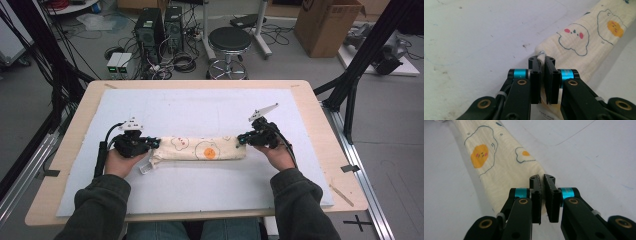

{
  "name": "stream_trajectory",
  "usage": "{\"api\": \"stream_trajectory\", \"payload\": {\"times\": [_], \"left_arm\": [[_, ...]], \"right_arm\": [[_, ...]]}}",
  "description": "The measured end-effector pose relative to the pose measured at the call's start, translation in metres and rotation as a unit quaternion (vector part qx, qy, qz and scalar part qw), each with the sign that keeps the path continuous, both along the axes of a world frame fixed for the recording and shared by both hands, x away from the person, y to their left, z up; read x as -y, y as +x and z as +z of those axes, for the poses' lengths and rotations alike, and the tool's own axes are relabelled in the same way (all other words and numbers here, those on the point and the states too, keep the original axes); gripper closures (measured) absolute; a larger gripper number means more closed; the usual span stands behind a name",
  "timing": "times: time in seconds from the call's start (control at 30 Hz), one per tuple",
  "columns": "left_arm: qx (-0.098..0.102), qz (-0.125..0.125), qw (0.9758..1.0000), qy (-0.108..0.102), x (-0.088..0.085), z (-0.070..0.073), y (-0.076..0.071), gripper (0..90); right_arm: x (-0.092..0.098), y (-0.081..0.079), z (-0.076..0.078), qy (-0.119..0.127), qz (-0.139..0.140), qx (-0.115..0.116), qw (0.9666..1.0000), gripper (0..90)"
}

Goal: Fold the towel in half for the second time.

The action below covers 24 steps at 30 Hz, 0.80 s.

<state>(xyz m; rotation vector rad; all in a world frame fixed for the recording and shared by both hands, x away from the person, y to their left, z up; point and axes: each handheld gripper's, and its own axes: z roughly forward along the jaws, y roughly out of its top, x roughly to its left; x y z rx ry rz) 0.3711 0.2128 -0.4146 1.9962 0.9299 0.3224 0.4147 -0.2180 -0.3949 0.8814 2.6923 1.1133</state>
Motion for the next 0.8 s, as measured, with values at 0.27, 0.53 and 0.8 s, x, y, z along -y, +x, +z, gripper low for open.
{"api": "stream_trajectory", "payload": {"times": [0.27, 0.53, 0.8], "left_arm": [[-0.002, 0.025, 0.9996, -0.012, 0.001, -0.008, 0.014, 84.3], [-0.007, 0.026, 0.9996, -0.010, 0.013, -0.008, 0.029, 84.2], [-0.023, 0.046, 0.9986, -0.013, 0.014, -0.020, 0.039, 84.0]], "right_arm": [[-0.001, 0.018, 0.002, -0.002, -0.015, 0.006, 0.9999, 85.2], [0.009, 0.030, -0.005, -0.004, -0.046, 0.000, 0.9989, 85.1], [0.011, 0.041, -0.016, -0.006, -0.069, -0.006, 0.9976, 85.3]]}}
